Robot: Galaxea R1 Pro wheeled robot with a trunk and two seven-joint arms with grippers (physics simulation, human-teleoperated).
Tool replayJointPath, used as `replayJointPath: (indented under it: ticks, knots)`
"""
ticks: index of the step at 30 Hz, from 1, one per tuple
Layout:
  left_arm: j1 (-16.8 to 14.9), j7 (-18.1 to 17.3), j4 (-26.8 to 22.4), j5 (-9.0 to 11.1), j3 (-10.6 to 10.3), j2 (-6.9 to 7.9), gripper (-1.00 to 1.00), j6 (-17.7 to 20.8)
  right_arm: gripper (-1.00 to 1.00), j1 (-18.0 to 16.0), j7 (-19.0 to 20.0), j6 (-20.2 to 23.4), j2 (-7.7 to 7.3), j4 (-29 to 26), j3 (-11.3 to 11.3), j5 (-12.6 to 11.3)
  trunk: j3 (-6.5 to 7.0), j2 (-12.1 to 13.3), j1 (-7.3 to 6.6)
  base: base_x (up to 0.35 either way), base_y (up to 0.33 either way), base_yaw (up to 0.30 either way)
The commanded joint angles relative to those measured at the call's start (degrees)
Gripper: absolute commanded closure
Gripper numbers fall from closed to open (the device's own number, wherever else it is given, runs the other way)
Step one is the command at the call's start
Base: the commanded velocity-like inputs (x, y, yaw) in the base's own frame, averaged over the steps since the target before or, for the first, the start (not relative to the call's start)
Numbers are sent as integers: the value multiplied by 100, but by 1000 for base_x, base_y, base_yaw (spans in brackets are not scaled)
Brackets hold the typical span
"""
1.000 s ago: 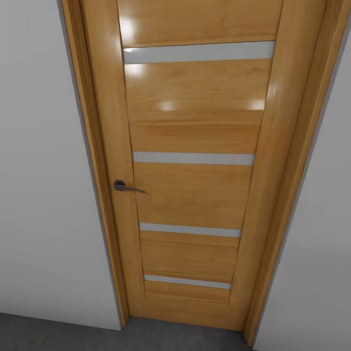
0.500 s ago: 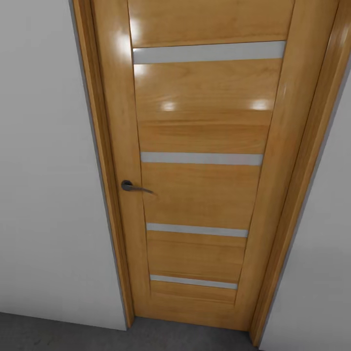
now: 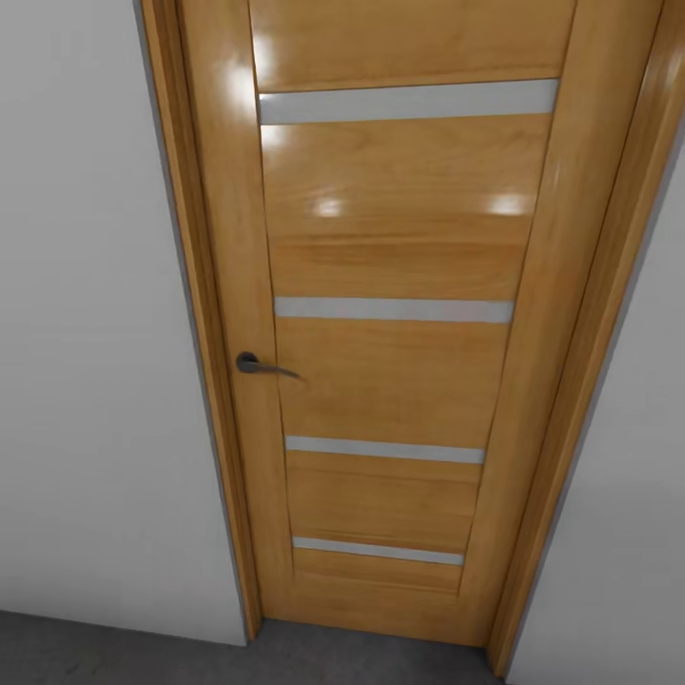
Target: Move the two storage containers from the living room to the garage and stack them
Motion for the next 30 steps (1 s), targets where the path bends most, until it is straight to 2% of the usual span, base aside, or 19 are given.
replayJointPath:
  ticks: [1, 23, 30]
  knots:
    - [0, 2, -3, 59, -1, -2, -100, -11, -100, -1, 8, -15, -1, -1, -5, 17, -5, -3, 1, 81, 0, 0]
    - [0, 2, -3, 59, -1, -2, -100, -11, -100, -1, 9, -24, -1, -1, -5, -12, -5, -3, 1, 176, 0, -1]
    - [0, 2, -3, 59, -1, -2, -100, -11, -100, -1, 8, -14, -1, -1, -18, -48, -5, -3, 1, 29, 0, -153]
